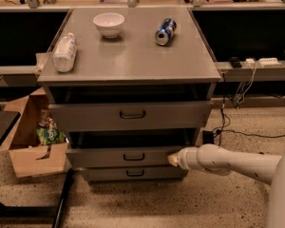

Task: Close middle drawer

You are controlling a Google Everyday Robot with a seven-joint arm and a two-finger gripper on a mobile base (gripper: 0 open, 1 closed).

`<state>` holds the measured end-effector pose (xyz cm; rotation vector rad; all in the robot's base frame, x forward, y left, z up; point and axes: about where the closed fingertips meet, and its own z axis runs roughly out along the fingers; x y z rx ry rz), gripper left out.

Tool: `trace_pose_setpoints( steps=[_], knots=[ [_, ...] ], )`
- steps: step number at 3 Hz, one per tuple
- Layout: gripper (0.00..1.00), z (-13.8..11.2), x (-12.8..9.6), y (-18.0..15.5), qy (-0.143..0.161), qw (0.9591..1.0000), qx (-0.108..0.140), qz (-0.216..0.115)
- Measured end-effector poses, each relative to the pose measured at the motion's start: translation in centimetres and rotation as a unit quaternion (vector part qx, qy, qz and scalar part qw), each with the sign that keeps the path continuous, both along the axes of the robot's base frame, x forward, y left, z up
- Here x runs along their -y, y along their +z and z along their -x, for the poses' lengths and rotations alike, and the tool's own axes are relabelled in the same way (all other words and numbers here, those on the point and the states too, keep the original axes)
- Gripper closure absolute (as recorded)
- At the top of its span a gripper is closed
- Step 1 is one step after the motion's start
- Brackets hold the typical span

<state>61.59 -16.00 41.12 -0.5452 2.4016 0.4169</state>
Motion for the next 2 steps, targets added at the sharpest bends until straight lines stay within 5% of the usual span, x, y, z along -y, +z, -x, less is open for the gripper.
trace_pose_setpoints(
  steps=[2],
  knots=[
    [1.00,-1.09,-2.10,-1.41,0.018,0.9995,-0.007,-0.026]
  ],
)
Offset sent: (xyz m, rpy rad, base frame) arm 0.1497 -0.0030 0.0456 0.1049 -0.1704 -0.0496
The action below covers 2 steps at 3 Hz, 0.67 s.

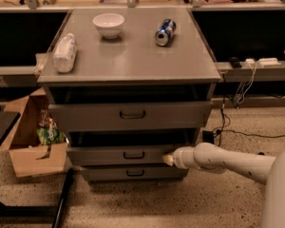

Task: Close middle drawer

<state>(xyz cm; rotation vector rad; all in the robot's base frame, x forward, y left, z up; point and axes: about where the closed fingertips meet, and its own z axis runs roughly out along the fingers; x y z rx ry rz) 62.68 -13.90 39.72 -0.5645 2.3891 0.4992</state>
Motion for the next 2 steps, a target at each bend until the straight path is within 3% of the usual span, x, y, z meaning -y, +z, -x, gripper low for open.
trace_pose_setpoints(
  steps=[2],
  knots=[
    [1.00,-0.10,0.14,0.29,-0.002,1.0000,0.005,-0.001]
  ],
)
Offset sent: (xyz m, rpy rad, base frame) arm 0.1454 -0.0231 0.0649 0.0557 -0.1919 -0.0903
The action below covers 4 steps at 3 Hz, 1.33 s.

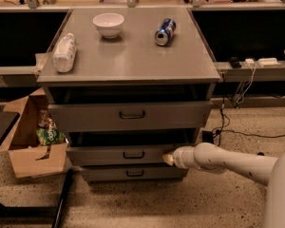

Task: Close middle drawer

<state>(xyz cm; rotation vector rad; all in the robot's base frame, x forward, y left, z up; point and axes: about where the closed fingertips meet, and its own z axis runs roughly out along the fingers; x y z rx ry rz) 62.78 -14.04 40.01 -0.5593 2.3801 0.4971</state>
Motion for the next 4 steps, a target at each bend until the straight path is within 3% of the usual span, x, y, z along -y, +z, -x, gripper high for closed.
trace_pose_setpoints(
  steps=[4],
  knots=[
    [1.00,-0.14,-0.55,-0.06,0.004,1.0000,0.002,-0.008]
  ],
)
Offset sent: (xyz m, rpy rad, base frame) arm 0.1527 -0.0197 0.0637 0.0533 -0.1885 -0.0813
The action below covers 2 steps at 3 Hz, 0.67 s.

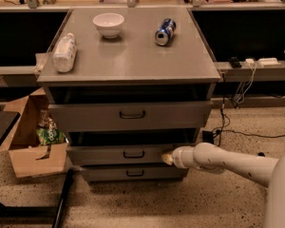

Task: Close middle drawer

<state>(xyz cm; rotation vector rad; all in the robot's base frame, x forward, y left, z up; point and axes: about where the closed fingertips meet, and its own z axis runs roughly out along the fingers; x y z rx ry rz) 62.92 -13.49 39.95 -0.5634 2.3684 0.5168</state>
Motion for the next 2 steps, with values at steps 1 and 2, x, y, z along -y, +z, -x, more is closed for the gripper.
trace_pose_setpoints(
  steps=[1,2],
  knots=[
    [1.00,-0.17,0.11,0.28,-0.002,1.0000,0.004,-0.001],
    [1.00,-0.03,0.13,0.28,-0.002,1.0000,0.004,-0.001]
  ],
)
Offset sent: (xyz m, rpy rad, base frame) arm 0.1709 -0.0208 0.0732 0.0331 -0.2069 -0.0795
